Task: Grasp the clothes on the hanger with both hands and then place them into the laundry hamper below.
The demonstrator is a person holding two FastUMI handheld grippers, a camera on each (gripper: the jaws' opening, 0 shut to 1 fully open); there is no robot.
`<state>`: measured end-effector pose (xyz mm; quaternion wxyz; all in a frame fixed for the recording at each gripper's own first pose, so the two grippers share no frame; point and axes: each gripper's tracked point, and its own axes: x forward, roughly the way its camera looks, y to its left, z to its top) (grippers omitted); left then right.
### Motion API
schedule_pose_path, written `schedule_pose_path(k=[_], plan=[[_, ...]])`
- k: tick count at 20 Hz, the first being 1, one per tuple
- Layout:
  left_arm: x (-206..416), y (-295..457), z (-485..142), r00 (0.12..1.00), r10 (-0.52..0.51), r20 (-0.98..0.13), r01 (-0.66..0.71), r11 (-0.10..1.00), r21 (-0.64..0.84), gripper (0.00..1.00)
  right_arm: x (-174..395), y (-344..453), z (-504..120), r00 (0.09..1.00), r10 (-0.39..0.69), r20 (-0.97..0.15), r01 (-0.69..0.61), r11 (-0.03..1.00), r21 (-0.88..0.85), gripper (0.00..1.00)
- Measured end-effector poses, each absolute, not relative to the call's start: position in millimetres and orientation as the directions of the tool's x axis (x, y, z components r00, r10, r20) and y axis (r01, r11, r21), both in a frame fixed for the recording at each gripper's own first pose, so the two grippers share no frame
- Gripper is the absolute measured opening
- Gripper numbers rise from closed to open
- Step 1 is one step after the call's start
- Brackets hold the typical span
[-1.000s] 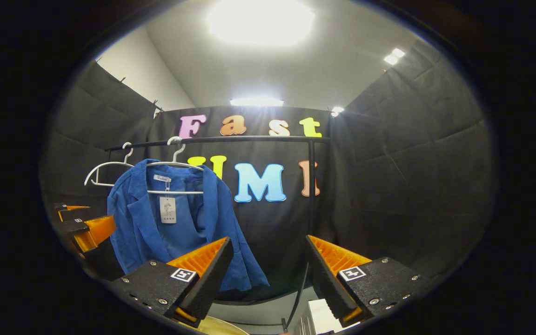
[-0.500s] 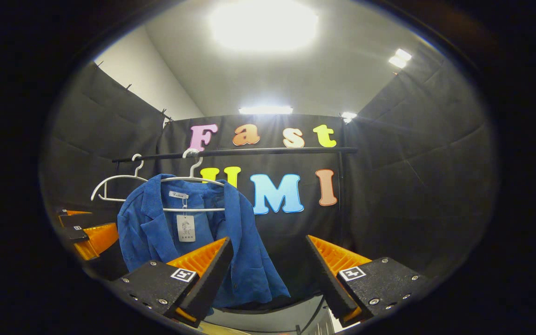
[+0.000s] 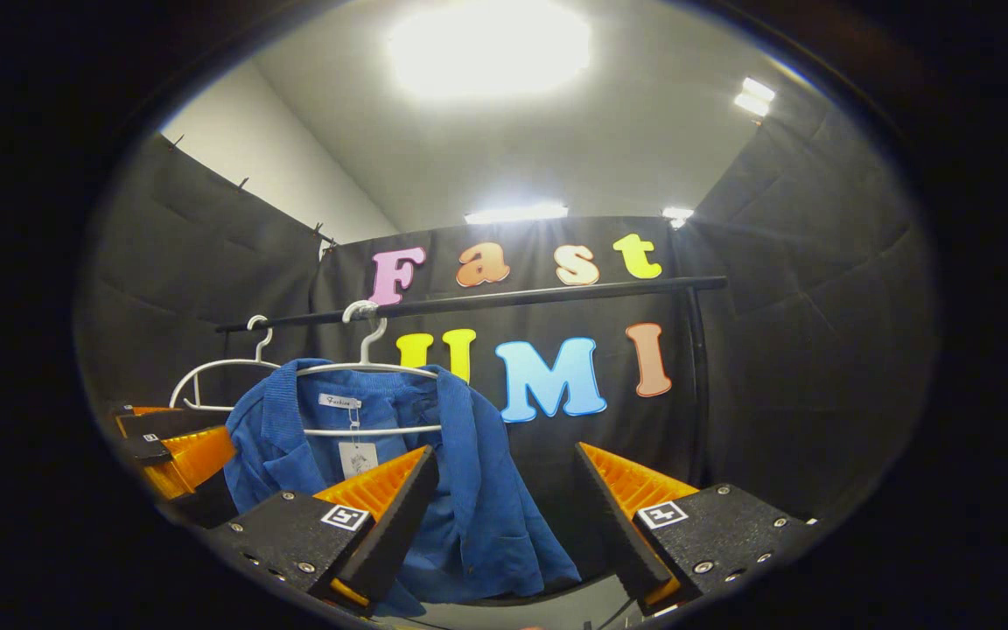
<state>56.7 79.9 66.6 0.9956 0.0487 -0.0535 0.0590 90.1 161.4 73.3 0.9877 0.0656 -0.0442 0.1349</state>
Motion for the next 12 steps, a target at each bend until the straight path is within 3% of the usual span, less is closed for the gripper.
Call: schedule_pose_path(k=[6,7,8,11,12], plan=[[104,72,51,0.984,0.159,0.081,-0.167,0.982,0.091,0.91,142,187,70,0.935,0.341,0.095,-0.352,0.924,0.148,0.95],[111,71,44,0.984,0.168,0.065,-0.173,0.981,0.088,0.97,151,192,68,0.932,0.351,0.091,-0.362,0.920,0.151,0.95],[116,72,38,0.983,0.175,0.052,-0.179,0.980,0.085,0.91,158,197,66,0.928,0.364,0.086,-0.373,0.914,0.157,0.95],[132,74,27,0.978,0.207,0.031,-0.209,0.974,0.083,0.91,179,209,59,0.915,0.394,0.081,-0.402,0.899,0.173,0.95],[138,76,22,0.975,0.221,0.025,-0.222,0.972,0.081,0.97,185,213,57,0.910,0.406,0.081,-0.414,0.892,0.179,0.95]])
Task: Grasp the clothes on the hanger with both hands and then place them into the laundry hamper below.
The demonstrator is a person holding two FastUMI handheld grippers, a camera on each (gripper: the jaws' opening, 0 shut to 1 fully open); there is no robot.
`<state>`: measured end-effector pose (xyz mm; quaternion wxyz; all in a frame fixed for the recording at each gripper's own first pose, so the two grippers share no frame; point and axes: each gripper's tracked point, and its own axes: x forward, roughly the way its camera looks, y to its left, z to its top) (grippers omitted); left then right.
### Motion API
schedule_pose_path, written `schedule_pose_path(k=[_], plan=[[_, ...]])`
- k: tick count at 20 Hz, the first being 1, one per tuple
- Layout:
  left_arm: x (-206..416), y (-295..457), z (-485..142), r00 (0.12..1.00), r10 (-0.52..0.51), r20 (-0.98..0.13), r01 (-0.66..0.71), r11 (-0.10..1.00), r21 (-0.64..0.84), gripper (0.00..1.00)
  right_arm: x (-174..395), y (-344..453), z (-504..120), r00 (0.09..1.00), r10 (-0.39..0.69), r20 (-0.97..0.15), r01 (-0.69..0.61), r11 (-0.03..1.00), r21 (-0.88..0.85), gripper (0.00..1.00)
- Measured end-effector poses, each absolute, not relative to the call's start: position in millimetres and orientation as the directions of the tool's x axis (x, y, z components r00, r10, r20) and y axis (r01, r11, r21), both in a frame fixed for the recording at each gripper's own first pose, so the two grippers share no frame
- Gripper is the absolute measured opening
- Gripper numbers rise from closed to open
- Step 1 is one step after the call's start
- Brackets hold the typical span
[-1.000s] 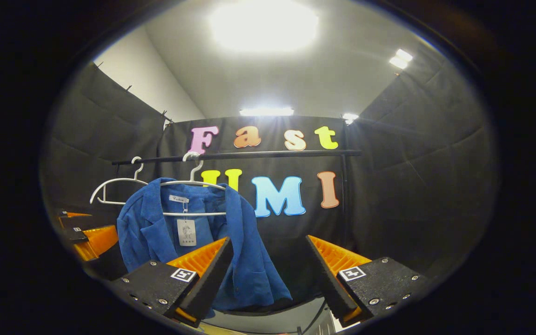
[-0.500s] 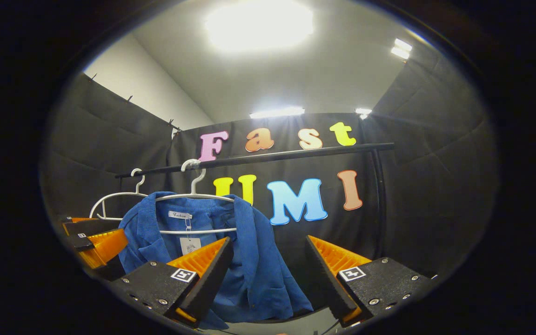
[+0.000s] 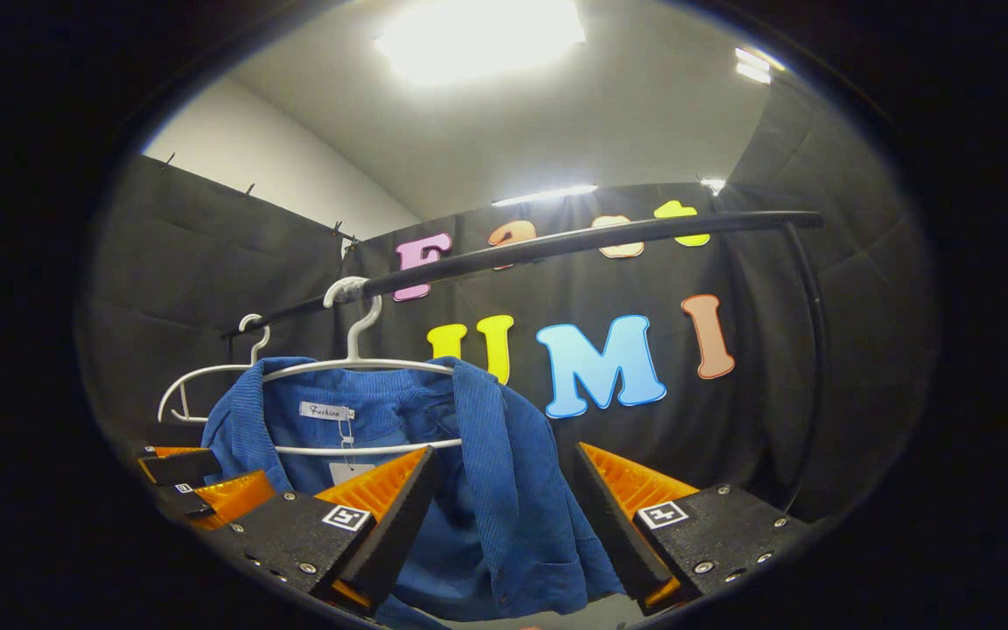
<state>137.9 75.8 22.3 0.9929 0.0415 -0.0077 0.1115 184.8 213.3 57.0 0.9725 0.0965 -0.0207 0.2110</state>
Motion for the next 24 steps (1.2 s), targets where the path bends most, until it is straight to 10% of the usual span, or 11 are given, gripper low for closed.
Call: schedule_pose_path(k=[18,23,24], plan=[[182,94,-37,0.930,0.367,-0.020,-0.364,0.928,0.084,0.91,262,269,-24,0.875,0.482,-0.039,-0.464,0.860,0.211,0.87],[183,100,-43,0.923,0.383,-0.028,-0.379,0.922,0.079,0.95,263,278,-33,0.849,0.521,-0.084,-0.481,0.830,0.283,0.48],[179,105,-42,0.918,0.397,-0.027,-0.394,0.916,0.077,0.77,264,273,-31,0.859,0.507,-0.075,-0.470,0.838,0.276,0.41]])
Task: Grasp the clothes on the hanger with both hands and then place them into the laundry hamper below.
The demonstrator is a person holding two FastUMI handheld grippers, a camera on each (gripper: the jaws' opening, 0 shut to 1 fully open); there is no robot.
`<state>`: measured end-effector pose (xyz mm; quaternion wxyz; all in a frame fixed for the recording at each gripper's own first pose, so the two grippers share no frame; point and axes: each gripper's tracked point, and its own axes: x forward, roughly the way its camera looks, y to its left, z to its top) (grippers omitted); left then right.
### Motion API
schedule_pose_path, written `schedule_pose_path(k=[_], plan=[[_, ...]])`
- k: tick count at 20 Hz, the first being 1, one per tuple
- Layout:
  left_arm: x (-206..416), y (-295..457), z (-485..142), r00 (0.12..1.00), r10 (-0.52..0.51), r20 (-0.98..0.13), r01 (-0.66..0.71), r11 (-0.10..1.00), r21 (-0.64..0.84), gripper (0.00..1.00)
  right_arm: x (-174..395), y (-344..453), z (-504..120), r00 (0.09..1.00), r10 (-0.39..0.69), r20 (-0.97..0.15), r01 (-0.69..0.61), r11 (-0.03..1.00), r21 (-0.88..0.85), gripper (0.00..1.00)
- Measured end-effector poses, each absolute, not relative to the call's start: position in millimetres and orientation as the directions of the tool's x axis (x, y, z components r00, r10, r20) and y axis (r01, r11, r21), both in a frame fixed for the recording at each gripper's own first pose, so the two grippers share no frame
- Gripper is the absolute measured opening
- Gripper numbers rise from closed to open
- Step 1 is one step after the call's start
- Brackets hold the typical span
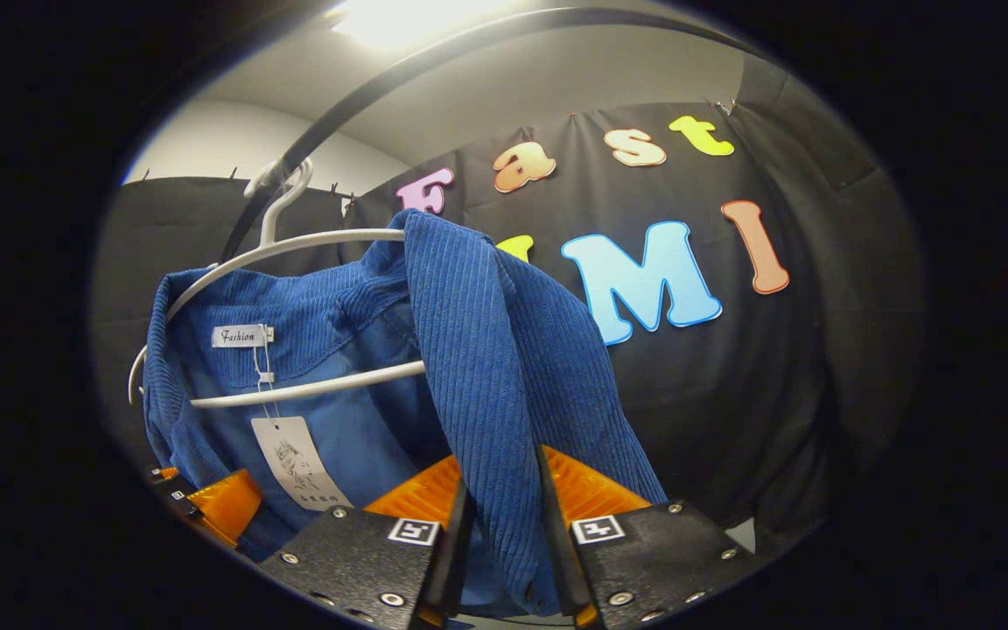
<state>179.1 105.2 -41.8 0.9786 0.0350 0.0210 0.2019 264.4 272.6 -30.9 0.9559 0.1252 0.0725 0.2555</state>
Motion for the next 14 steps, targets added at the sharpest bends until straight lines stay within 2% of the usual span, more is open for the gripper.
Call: schedule_pose_path(k=[1,2,3,5,8,11,12,13,14], plan=[[177,106,-43,0.919,0.392,-0.029,-0.390,0.919,0.067,0.59,266,266,-27,0.876,0.480,-0.050,-0.452,0.853,0.262,0.23],[176,104,-44,0.923,0.383,-0.034,-0.380,0.923,0.060,0.41,266,261,-20,0.888,0.459,-0.019,-0.440,0.862,0.252,0.14],[176,105,-43,0.928,0.370,-0.034,-0.367,0.928,0.062,0.41,263,262,-13,0.885,0.466,0.008,-0.453,0.856,0.249,0.05],[169,120,-41,0.909,0.414,-0.036,-0.410,0.908,0.085,0.25,261,263,-2,0.882,0.468,0.049,-0.465,0.852,0.240,0.04],[169,114,-39,0.930,0.364,-0.049,-0.362,0.931,0.047,0.04,262,254,15,0.888,0.449,0.098,-0.459,0.858,0.229,0.05],[158,116,-33,0.931,0.362,-0.052,-0.359,0.932,0.049,0.04,267,246,33,0.894,0.426,0.142,-0.448,0.864,0.228,0.04],[155,117,-30,0.931,0.359,-0.056,-0.357,0.933,0.049,0.09,270,242,38,0.895,0.418,0.153,-0.444,0.867,0.226,0.04],[153,118,-24,0.931,0.361,-0.055,-0.358,0.932,0.048,0.09,273,240,43,0.897,0.412,0.161,-0.440,0.869,0.224,0.04],[151,120,-20,0.929,0.367,-0.052,-0.365,0.930,0.043,0.04,276,237,48,0.898,0.407,0.169,-0.437,0.871,0.223,0.04]])
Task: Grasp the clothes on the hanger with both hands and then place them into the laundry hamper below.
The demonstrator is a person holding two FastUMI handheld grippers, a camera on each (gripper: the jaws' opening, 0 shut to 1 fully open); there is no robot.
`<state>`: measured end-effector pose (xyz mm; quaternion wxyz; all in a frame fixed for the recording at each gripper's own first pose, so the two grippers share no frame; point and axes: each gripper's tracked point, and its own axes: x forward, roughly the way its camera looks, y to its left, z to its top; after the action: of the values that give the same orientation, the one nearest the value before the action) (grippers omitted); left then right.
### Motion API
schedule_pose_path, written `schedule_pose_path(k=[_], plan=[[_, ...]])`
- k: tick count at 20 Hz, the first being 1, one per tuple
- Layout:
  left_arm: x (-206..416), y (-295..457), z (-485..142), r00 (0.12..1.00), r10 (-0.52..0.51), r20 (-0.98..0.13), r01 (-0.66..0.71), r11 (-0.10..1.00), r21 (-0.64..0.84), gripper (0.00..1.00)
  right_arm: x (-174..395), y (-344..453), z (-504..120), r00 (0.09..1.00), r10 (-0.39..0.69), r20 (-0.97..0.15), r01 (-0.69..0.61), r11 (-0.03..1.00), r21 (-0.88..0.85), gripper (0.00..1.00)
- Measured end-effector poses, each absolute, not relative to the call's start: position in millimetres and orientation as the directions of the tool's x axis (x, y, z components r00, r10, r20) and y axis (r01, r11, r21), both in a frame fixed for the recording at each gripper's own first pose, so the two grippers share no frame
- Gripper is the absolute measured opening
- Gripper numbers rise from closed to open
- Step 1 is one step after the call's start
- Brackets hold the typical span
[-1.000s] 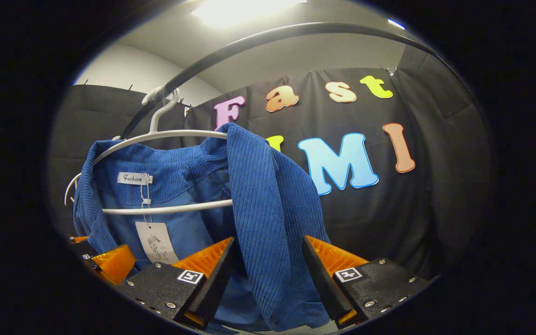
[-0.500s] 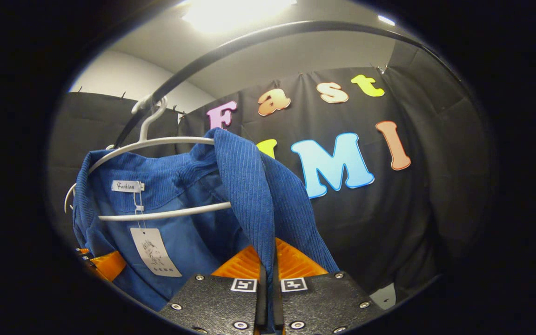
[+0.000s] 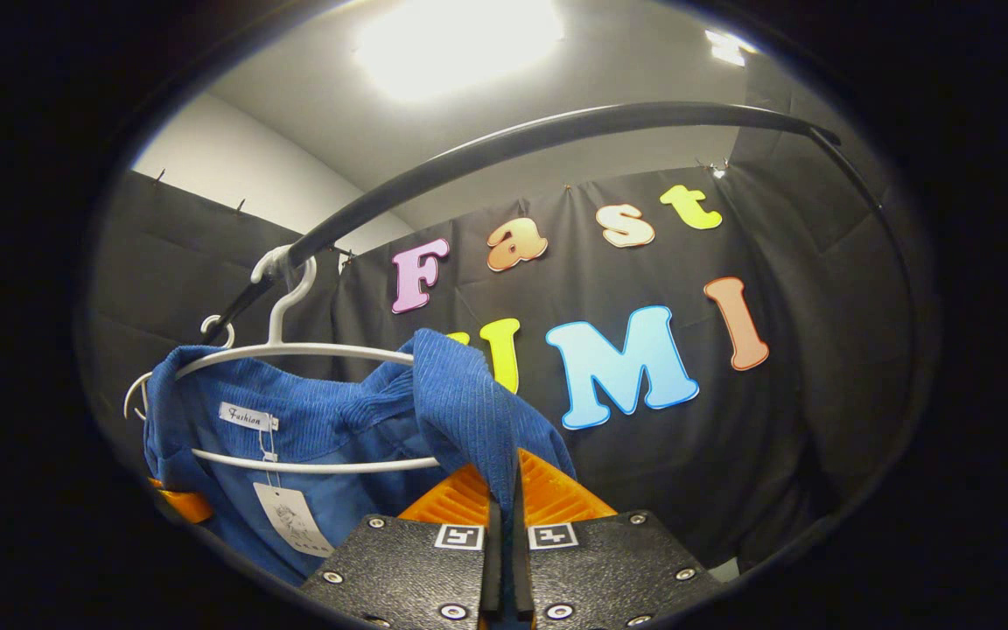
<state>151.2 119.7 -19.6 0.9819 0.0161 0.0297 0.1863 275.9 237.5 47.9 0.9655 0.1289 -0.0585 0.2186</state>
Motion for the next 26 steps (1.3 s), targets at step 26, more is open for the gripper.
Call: schedule_pose_path(k=[26], plan=[[132,260,89,0.866,0.492,0.091,-0.492,0.870,-0.027,0.08,369,205,55,0.944,0.263,0.201,-0.280,0.958,0.065,0.04]])
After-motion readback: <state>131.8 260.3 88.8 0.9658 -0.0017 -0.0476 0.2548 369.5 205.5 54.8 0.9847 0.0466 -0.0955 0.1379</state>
